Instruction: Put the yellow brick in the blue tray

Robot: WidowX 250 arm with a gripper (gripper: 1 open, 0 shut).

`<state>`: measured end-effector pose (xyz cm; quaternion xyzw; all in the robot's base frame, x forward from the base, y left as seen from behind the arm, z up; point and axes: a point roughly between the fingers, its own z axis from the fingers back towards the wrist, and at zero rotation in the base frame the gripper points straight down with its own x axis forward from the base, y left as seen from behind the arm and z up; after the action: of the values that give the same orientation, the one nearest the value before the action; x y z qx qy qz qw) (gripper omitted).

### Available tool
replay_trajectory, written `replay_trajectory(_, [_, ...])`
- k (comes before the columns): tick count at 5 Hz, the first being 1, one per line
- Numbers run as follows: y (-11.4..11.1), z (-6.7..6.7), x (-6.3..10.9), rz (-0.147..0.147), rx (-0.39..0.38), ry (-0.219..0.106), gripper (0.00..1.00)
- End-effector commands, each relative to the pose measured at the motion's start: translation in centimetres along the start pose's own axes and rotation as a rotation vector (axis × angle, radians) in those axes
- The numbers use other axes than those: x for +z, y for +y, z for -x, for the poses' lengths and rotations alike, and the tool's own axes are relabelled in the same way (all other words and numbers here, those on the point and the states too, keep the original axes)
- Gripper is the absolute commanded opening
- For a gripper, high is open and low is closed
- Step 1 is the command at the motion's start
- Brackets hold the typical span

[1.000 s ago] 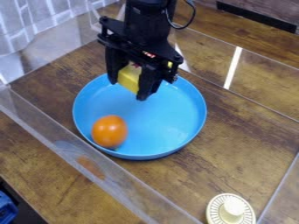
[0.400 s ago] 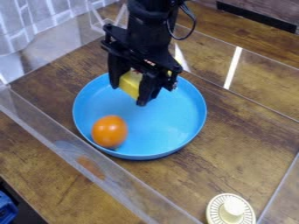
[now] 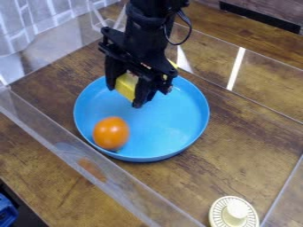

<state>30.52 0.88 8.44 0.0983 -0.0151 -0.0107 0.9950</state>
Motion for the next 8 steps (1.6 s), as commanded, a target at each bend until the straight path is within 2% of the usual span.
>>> replay_trajectory(1, [0.9, -0.7, 1.2, -0.015, 0.017, -0.046, 0.00])
replay_trajectory(5, [1.2, -1.1, 2.7, -0.050, 0.007, -0.070, 0.00])
replay_trajectory(6, [1.9, -1.7, 2.0, -0.052, 0.017, -0.061, 0.00])
replay_trajectory(7, [2.1, -1.9, 1.3, -0.070, 0.019, -0.035, 0.00])
replay_trajectory(8, [3.0, -1.7, 1.2, -0.085, 0.024, -0.020, 0.00])
